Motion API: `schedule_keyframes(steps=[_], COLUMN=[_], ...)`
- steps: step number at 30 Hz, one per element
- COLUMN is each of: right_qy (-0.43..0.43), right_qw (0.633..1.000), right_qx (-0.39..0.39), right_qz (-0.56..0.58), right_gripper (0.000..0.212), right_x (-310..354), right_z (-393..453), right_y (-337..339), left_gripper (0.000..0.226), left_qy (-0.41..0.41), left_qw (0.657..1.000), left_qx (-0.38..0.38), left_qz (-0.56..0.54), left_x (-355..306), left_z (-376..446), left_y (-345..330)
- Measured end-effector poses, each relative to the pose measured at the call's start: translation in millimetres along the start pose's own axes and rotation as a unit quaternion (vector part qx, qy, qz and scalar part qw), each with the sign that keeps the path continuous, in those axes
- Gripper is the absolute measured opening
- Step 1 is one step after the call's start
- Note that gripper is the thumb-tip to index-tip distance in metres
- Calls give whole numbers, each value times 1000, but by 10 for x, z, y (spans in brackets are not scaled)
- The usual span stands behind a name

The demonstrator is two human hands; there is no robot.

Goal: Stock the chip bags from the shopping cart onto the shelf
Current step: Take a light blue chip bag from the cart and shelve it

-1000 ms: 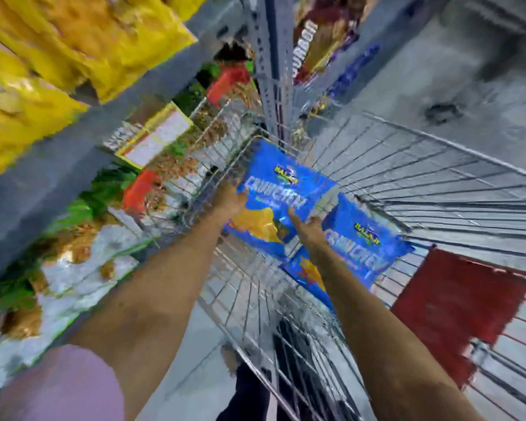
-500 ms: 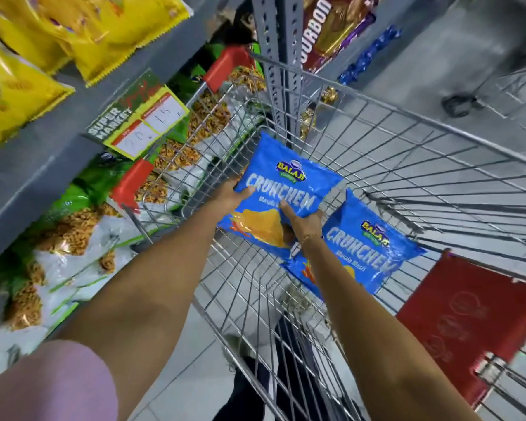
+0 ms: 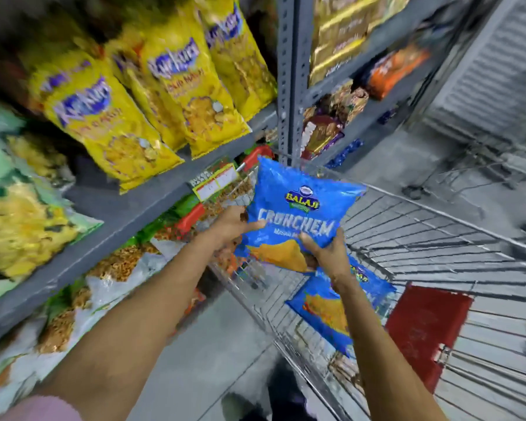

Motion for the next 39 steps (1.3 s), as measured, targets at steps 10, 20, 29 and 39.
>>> schedule_keyframes(steps=[10,20,29,39], right_qy=[238,360,338,305], right_qw=[969,904,883,880], right_qx=[63,220,324,364], right_qz=[30,70,28,13], right_gripper=[50,50,110,114], right_x=[2577,4321,4871,4972], right_z=[-891,-1974,-2015,-1786], right_y=[-720,-2293,-3896,-4788], left_gripper=[10,7,24,24], left_qy=[-199,-272,-213,-159], left_qw=[949,860,804,779], left_qx=[-229,-404,-533,-585], left_qz=[-84,-154,-152,-158], left_x=[-1245,-1356,-905,-714], left_z=[-2085,-3982,-4769,-4818], left_y=[1686,3212,4285,4838])
Point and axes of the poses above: each hand's wrist, its own z-axis towards the middle knuckle, its own y-axis out of the back of the hand, x = y × z, the point moved 7 cm from there along z, towards the middle knuckle, and after that the axes turned 9 degrees about z, right-handed, at the moved point
